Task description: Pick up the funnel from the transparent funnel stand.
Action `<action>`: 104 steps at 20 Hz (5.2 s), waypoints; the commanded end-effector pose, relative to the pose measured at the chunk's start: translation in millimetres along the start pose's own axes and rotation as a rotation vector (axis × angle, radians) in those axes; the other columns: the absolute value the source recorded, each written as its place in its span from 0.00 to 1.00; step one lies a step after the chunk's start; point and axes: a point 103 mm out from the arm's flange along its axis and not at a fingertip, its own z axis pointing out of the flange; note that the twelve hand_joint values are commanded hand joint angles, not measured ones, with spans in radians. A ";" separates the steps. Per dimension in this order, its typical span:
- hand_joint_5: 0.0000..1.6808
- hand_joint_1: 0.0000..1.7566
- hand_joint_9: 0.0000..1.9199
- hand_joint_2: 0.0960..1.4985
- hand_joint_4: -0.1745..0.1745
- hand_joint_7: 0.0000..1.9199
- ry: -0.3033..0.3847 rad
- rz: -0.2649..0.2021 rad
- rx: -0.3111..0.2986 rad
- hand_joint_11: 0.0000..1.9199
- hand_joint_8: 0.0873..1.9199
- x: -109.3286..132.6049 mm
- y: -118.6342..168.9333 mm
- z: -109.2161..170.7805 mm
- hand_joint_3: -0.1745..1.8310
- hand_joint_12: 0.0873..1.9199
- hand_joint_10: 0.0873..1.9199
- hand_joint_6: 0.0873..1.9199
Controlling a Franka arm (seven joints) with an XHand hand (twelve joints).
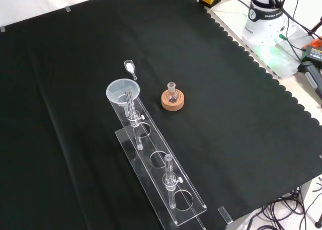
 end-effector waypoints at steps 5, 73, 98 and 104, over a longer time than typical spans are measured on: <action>0.13 0.04 0.14 0.73 0.52 0.04 -0.027 -0.091 0.019 0.09 0.25 55.1 68.8 24.2 0.25 0.69 0.30 0.00; 0.02 0.23 0.06 0.49 0.41 0.00 -0.216 -0.215 0.365 0.09 0.22 195.2 185.7 139.0 0.16 0.76 0.43 0.00; 0.49 0.43 0.62 0.47 0.39 0.47 -0.370 -0.195 0.117 0.39 0.36 190.8 162.1 68.2 0.35 0.59 0.23 0.35; 0.56 0.45 0.71 0.47 0.32 0.54 -0.363 -0.173 0.078 0.50 0.37 176.2 142.3 41.3 0.36 0.51 0.18 0.35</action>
